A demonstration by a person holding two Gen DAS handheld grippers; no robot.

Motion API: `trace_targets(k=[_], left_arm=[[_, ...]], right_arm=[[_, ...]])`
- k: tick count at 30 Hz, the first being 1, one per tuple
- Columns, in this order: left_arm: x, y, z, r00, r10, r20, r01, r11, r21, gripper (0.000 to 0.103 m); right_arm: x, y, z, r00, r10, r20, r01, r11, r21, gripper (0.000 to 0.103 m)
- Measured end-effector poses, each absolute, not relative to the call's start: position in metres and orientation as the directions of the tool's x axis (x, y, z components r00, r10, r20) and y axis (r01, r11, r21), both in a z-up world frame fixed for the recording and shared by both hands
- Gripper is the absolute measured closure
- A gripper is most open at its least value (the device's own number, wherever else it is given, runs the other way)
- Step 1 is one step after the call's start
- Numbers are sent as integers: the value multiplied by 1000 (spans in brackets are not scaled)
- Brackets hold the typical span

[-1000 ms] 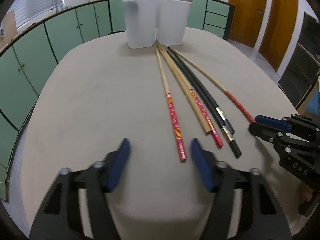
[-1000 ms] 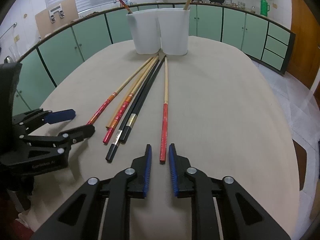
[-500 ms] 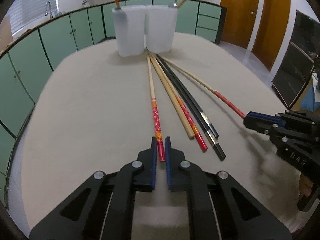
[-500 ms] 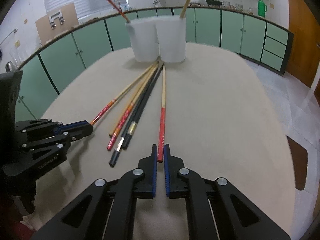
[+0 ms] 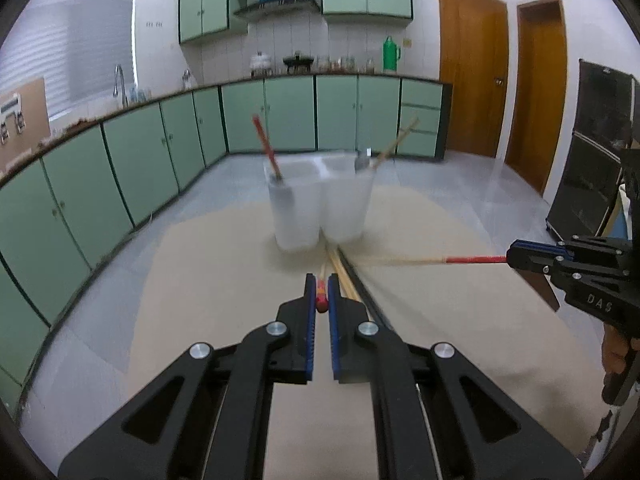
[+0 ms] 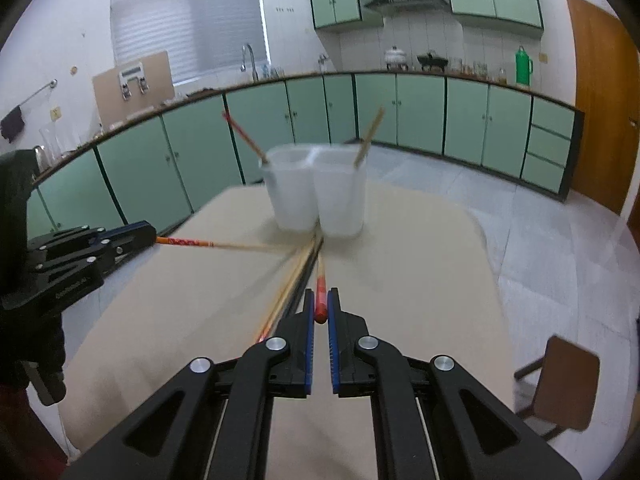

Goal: Organize utensils
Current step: 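Carry both chopsticks to the holder and insert them upright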

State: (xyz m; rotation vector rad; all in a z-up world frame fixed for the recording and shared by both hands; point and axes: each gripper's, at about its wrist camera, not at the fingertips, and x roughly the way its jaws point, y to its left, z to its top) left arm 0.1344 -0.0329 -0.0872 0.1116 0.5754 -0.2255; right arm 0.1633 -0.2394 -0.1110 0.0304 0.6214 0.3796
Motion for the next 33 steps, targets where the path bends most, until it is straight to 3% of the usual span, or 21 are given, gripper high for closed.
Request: trace_targets(k=[19, 33], left_arm=[[174, -44, 0, 869, -296, -397, 328, 945, 14, 98], [205, -61, 73, 929, -295, -224, 319, 944, 80, 98]], right_arm=[[221, -237, 2, 794, 434, -426, -438, 894, 97, 97], [273, -234, 89, 865, 447, -228, -438, 894, 93, 97]])
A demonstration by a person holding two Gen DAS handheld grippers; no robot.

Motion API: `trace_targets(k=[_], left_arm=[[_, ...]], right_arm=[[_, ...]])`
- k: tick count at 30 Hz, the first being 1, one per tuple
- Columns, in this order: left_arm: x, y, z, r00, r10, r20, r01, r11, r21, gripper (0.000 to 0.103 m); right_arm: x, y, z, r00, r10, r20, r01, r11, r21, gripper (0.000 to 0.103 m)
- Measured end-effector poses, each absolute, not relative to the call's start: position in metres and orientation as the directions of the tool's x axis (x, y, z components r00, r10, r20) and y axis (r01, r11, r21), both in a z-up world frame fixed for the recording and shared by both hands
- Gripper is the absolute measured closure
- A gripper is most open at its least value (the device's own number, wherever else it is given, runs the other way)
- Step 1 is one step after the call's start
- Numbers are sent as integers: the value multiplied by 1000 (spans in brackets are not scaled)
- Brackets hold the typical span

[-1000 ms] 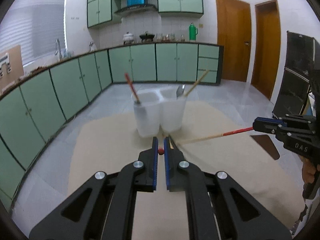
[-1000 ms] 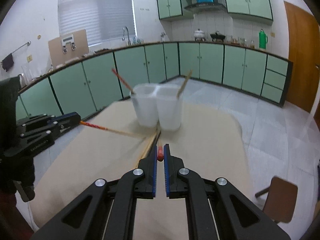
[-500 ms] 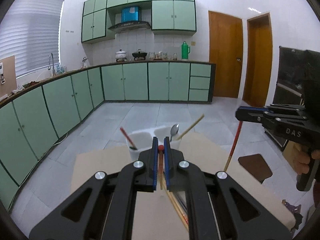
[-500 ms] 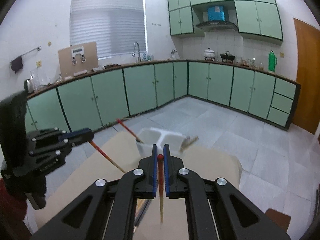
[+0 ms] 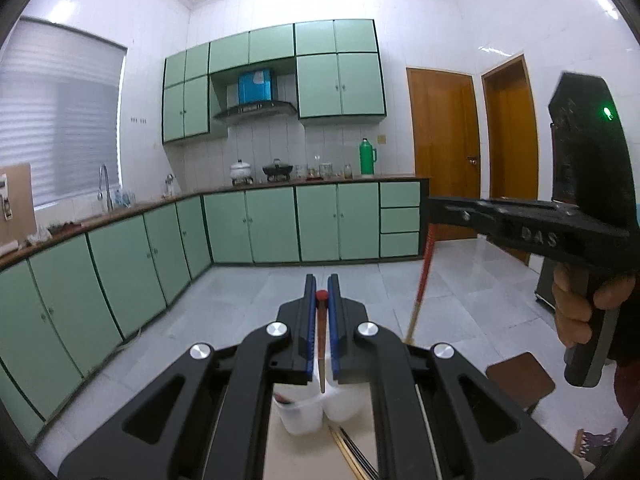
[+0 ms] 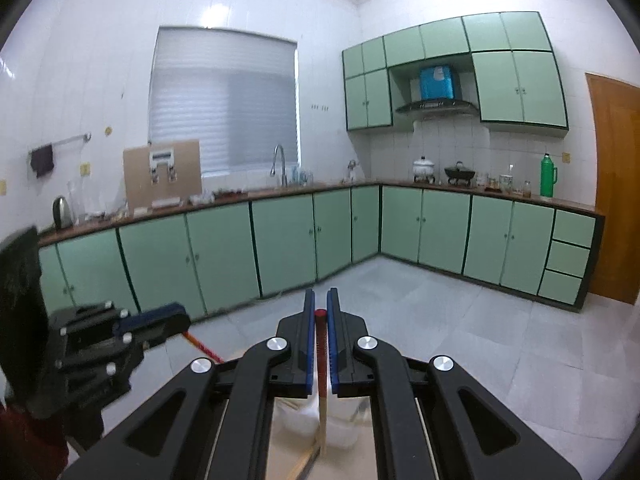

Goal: Organize utensils
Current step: 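Carry both chopsticks to the holder and insert them upright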

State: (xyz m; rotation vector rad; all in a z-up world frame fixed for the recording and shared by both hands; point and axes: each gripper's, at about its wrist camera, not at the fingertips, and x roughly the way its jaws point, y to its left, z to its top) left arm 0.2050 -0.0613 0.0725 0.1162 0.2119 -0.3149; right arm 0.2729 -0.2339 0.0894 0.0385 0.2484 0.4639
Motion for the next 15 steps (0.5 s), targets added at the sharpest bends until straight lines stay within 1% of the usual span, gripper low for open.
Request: trace_targets(k=[4, 7, 15], left_arm=[[230, -66, 72, 933, -277, -227, 304, 949, 90, 98], [250, -65, 63, 930, -268, -252, 296, 952, 80, 98], [300, -55, 20, 909, -247, -335, 274, 961, 36, 99]], right_arm=[[299, -230, 94, 887, 416, -201, -406, 909, 89, 97], [321, -225, 85, 895, 397, -201, -387, 918, 91, 97], [368, -225, 37, 885, 381, -268, -350, 924, 157, 97]])
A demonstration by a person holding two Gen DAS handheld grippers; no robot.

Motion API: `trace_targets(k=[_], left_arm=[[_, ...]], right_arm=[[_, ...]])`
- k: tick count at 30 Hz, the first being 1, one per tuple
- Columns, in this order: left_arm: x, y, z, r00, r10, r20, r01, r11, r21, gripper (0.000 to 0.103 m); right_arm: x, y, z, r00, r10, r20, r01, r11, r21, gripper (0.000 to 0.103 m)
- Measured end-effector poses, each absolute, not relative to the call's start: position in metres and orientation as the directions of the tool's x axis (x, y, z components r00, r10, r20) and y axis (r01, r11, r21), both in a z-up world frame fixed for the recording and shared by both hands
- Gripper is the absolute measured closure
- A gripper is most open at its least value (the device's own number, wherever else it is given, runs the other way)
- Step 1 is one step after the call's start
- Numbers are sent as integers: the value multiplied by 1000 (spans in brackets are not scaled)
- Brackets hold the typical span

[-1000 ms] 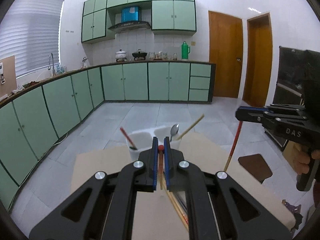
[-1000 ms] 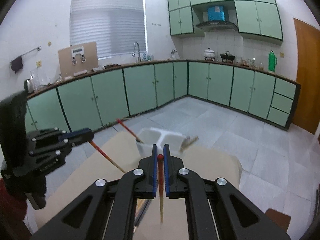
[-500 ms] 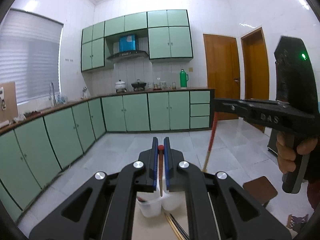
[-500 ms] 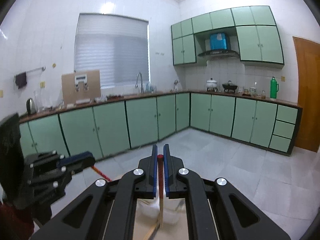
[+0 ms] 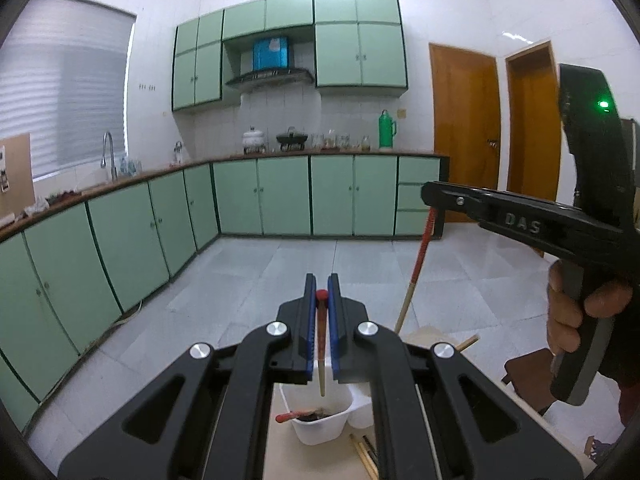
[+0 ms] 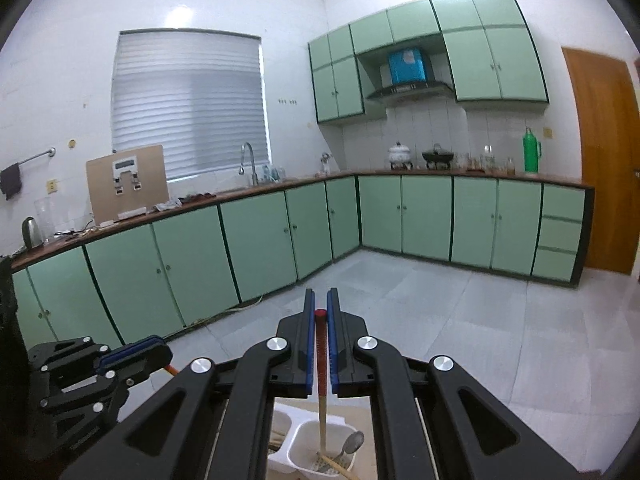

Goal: Organize utensils
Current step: 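Carry both chopsticks to the holder and insert them upright, then open both tools to release the chopsticks and pull back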

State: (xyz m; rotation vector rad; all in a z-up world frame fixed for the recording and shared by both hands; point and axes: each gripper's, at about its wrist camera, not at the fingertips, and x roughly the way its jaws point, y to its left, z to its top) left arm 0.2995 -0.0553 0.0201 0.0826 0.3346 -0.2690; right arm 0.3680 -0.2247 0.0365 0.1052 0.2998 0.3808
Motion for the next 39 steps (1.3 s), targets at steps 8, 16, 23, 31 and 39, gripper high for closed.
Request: trace_targets(k=[8, 16, 23, 31, 39], left_arm=[[327, -44, -9, 886, -231, -401, 260, 965, 20, 98], [334, -37, -22, 870, -222, -439, 258, 966, 23, 94], [311, -33, -10, 892, -215, -397, 250, 968, 37, 69], [266, -32, 5, 916, -213, -341, 247, 967, 59, 47], [214, -27, -9, 908, -222, -355, 244, 970, 18, 36]], right_arm=[[379, -225, 0, 867, 381, -322, -344, 924, 168, 97], [379, -224, -23, 843, 379, -381, -342, 925, 163, 78], [363, -242, -21, 863, 345, -368, -301, 938, 173, 43], [316, -266, -15, 904, 277, -325, -237, 959, 157, 12], [261, -277, -32, 913, 262, -311, -217, 961, 172, 6]])
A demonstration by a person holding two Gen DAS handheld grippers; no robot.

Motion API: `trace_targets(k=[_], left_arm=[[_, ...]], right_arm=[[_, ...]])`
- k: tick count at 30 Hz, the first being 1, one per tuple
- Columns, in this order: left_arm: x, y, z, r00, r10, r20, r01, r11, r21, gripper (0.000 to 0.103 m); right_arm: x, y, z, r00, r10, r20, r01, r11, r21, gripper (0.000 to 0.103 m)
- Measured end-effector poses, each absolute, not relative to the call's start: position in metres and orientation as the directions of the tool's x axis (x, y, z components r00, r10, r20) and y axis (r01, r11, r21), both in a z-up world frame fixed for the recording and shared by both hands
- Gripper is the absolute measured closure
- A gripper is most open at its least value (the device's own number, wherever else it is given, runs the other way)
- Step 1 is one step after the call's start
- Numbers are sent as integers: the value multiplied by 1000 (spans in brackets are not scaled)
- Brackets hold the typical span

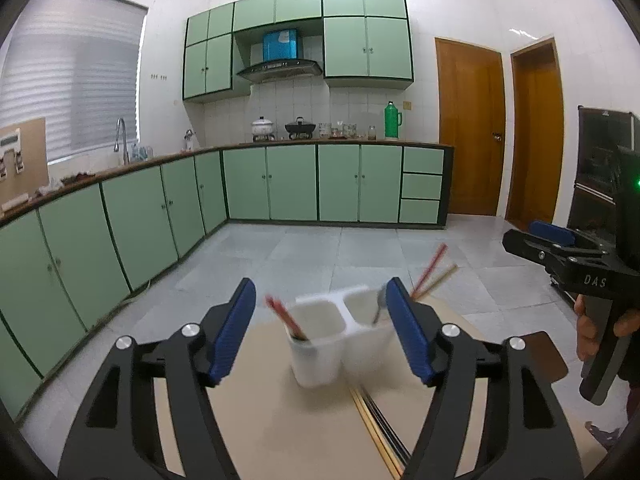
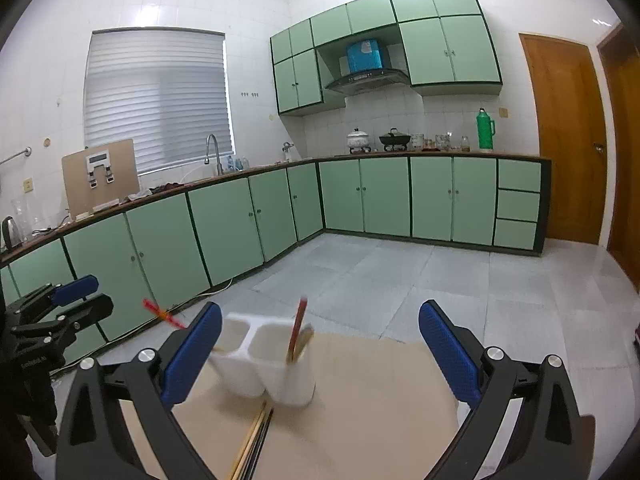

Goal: Organize utensils
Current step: 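Open both tools to release the chopsticks and pull back, then move both tools back toward the remaining chopsticks on the mat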

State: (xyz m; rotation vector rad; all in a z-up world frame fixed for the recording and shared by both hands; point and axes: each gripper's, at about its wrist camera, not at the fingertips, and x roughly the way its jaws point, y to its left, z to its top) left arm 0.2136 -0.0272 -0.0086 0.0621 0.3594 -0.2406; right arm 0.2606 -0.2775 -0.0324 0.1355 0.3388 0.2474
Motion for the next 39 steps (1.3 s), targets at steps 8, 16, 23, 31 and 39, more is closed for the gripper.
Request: trace_targets(k=[8, 16, 23, 31, 39], left_arm=[[173, -17, -56, 871, -186, -455, 191, 981, -35, 33], [154, -8, -121, 792, -160, -589, 168, 985, -41, 33], [147, -9, -168, 718, -144, -681, 165, 986, -35, 33], [145, -12, -194, 665, -127, -736, 166, 986, -20, 33], [141, -9, -205, 635, -114, -764, 160, 987, -14, 33]], right_arm=[[214, -273, -78, 885, 256, -389, -202, 964, 175, 6], [185, -253, -131, 813, 273, -514, -197, 960, 198, 6], [175, -237, -176, 748, 250, -615, -166, 967, 192, 6], [166, -223, -211, 676, 238, -698, -169, 971, 168, 6], [160, -206, -226, 626, 208, -752, -193, 975, 110, 7]])
